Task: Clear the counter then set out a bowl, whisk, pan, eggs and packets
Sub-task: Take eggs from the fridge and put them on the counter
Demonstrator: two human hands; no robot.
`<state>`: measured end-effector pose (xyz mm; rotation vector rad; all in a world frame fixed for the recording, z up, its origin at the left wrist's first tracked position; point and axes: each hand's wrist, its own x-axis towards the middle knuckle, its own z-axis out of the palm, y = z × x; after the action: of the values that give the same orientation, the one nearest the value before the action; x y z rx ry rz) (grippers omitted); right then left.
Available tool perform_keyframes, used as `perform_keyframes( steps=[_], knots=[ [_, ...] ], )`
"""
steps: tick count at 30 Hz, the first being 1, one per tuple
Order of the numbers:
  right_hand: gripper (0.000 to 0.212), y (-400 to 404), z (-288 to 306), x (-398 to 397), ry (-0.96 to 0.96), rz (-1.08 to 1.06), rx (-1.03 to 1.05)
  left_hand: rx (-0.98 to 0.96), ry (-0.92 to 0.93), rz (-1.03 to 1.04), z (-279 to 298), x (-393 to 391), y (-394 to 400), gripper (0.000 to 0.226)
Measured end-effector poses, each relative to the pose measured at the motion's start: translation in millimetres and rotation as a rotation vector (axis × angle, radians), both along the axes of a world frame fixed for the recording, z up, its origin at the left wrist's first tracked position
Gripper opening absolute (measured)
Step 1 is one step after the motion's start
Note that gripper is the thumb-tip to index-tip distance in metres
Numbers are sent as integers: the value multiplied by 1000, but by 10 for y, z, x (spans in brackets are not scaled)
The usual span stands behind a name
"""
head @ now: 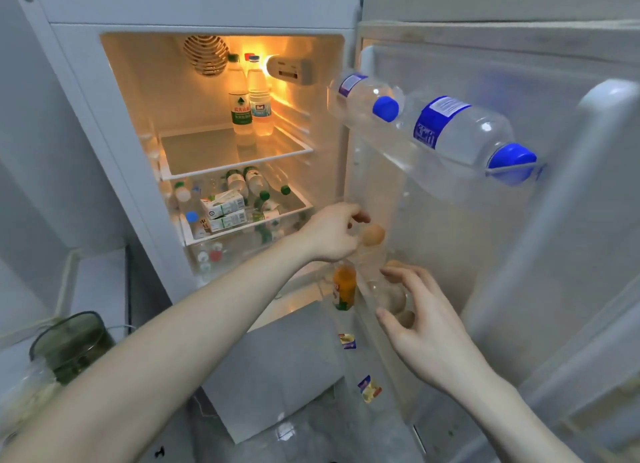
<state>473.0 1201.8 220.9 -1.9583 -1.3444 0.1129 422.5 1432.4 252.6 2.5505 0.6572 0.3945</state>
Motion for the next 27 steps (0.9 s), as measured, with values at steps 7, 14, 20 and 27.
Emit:
perform_keyframes(
  steps=[7,14,20,27],
  knots=[
    [62,295,67,393,-4,-116,-286,0,133,-77,-130,649,45,39],
    [46,503,51,639,-12,-205,-442,-13,185,-65,-242,817,214,43],
    [46,547,119,780,-99,-218,-521,11,198,-65,-284,904,198,45],
    [39,588,279,861,-179,-182,-653,20,186,-71,-267,877,135,39]
  ],
)
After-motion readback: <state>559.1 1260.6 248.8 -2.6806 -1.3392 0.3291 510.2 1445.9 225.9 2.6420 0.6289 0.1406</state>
